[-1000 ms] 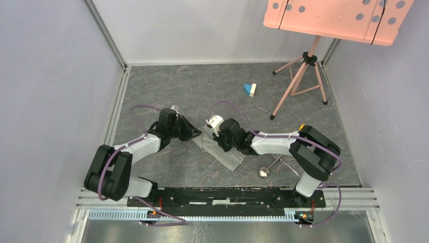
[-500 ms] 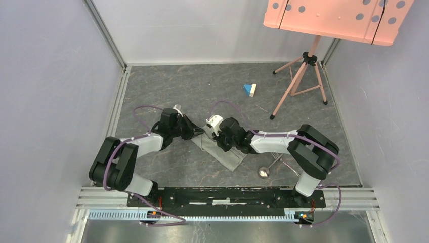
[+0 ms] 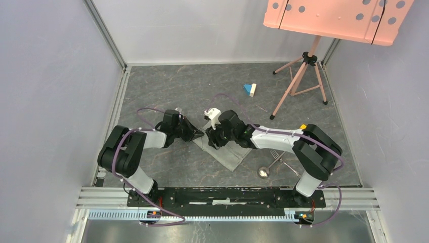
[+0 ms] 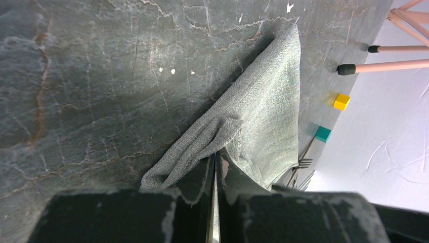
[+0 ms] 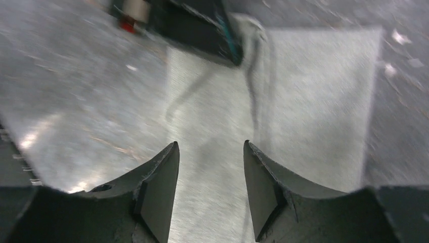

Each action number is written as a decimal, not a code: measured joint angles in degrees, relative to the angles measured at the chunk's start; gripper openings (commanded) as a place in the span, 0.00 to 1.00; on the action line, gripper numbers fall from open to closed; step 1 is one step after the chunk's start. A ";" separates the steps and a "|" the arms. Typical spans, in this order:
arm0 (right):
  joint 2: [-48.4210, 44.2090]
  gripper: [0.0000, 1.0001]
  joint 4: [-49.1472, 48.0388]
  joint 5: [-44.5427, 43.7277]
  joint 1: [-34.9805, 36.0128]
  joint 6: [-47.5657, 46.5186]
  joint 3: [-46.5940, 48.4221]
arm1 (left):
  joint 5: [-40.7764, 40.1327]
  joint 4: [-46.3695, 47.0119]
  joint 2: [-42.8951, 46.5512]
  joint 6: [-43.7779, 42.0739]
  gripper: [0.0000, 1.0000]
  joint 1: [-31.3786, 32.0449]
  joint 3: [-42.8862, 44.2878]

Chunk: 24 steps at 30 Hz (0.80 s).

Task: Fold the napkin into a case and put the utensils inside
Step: Smooth out the 2/3-rectangle-folded napkin at the center of the board.

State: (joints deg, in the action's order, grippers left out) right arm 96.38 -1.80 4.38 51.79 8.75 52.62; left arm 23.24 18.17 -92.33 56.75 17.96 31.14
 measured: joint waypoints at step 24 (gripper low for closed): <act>12.50 0.50 -20.74 35.60 -5.46 13.09 -3.76 | 4.00 1.81 -3.17 0.04 0.02 -2.40 0.44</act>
State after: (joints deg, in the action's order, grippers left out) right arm 108.88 -22.55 39.99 46.33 21.85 48.86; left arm 27.24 19.99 -95.50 56.80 15.55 31.57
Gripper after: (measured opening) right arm 0.491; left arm 0.034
